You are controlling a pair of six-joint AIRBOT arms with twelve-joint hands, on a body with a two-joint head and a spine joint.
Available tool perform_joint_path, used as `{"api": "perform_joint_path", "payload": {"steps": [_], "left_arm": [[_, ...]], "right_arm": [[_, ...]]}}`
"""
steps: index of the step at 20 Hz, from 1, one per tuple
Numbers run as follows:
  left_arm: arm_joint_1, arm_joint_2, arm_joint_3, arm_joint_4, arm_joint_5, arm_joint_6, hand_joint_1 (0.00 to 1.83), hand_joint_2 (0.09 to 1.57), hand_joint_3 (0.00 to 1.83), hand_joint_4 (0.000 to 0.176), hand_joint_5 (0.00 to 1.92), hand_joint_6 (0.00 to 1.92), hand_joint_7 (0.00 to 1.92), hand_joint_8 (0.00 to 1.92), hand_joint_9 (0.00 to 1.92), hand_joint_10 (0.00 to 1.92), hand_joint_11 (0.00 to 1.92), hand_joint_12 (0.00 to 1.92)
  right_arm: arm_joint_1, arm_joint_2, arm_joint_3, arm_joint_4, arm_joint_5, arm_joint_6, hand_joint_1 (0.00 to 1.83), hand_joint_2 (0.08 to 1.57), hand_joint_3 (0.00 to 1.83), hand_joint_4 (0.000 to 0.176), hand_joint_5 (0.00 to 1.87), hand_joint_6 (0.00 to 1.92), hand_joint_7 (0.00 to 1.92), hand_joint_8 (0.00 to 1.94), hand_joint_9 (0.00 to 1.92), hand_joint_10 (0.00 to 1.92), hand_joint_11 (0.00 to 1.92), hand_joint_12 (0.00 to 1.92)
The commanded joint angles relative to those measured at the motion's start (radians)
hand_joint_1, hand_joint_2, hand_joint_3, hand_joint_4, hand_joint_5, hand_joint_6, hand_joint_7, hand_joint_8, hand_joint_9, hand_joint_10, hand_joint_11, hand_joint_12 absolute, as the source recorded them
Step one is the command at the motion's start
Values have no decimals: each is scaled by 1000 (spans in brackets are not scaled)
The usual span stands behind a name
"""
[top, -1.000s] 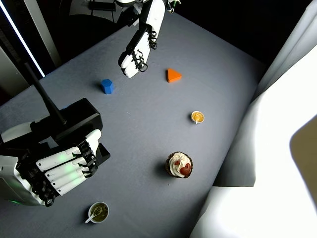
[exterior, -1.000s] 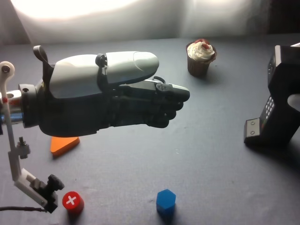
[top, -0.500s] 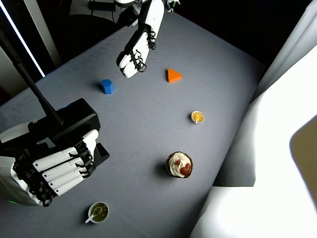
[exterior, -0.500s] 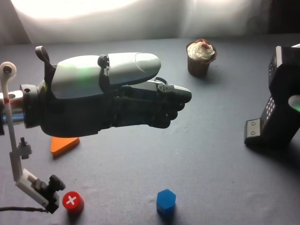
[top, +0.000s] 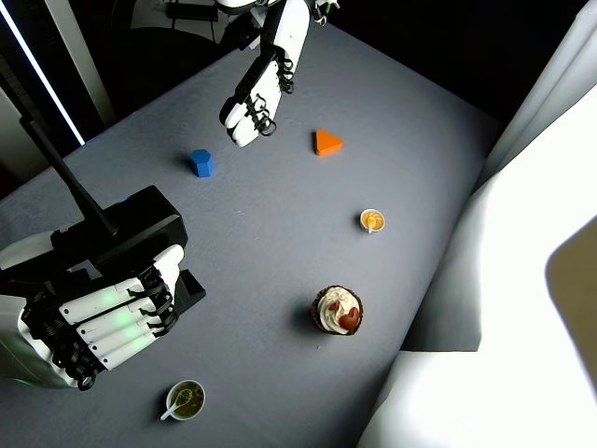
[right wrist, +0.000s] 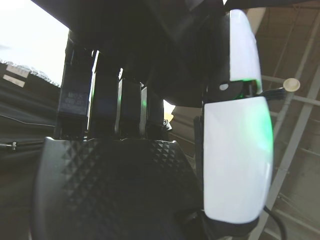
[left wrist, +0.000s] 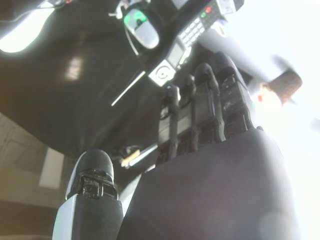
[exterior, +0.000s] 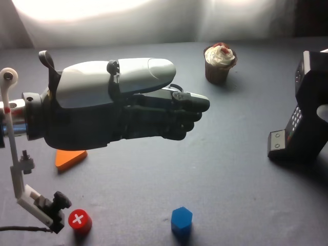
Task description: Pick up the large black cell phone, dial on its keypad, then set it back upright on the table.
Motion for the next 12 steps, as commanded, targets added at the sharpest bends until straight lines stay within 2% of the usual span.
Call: {"api": "perform_joint_path", "payload": {"steps": [1, 4, 5, 6, 8, 9, 10, 11, 12], "left_arm": [[-21, 0, -6, -53, -84, -7, 0, 1156, 0, 32, 240, 4, 206, 4, 165, 4, 0, 448], [-20, -1, -8, -53, -84, -7, 0, 1156, 0, 32, 252, 3, 223, 4, 183, 5, 0, 507], [-21, -1, -9, -53, -84, -7, 0, 1157, 1, 27, 265, 8, 237, 9, 190, 7, 0, 509], [-21, -1, -8, -53, -84, -7, 0, 1157, 0, 29, 265, 5, 237, 5, 190, 5, 0, 485], [-20, -1, -4, -53, -84, -7, 0, 1159, 1, 31, 259, 1, 232, 2, 190, 4, 0, 478], [-20, -1, -1, -53, -84, -7, 0, 1160, 2, 34, 252, 0, 219, 0, 187, 2, 0, 474], [-20, -1, 1, -53, -84, -7, 0, 1159, 1, 32, 253, 1, 223, 3, 189, 3, 0, 476], [-19, -1, 3, -53, -84, -7, 0, 1158, 0, 32, 261, 3, 232, 4, 183, 0, 0, 448], [-19, -1, 4, -53, -84, -7, 0, 1157, 0, 37, 246, 0, 219, 1, 169, 0, 0, 425]], "right_arm": [[-4, 14, 2, 17, 129, 13, 1359, 1154, 1, 0, 798, 1051, 894, 1145, 920, 1295, 840, 1152], [-5, 15, 2, 17, 129, 13, 1344, 1191, 0, 0, 708, 1177, 840, 1207, 865, 1401, 739, 1253], [-6, 15, 3, 17, 129, 13, 1210, 1218, 0, 0, 704, 1263, 856, 1282, 797, 1003, 706, 1259], [-6, 15, 3, 17, 129, 13, 1179, 1226, 0, 0, 704, 1281, 849, 1311, 796, 812, 667, 1278], [-7, 15, 0, 17, 129, 10, 1157, 1241, 2, 0, 675, 1337, 823, 1345, 786, 674, 627, 1269], [-7, 15, -1, 17, 129, 9, 1098, 1234, 0, 0, 736, 1320, 744, 687, 756, 628, 571, 1282], [-7, 16, -1, 17, 129, 8, 1067, 1237, 0, 0, 742, 1329, 799, 330, 755, 572, 544, 1268], [-7, 17, -1, 17, 129, 8, 1042, 1160, 0, 0, 644, 575, 796, 171, 730, 516, 492, 1255], [-9, 18, -1, 17, 129, 7, 1039, 1095, 0, 0, 667, 203, 789, 74, 714, 422, 466, 1222]]}}
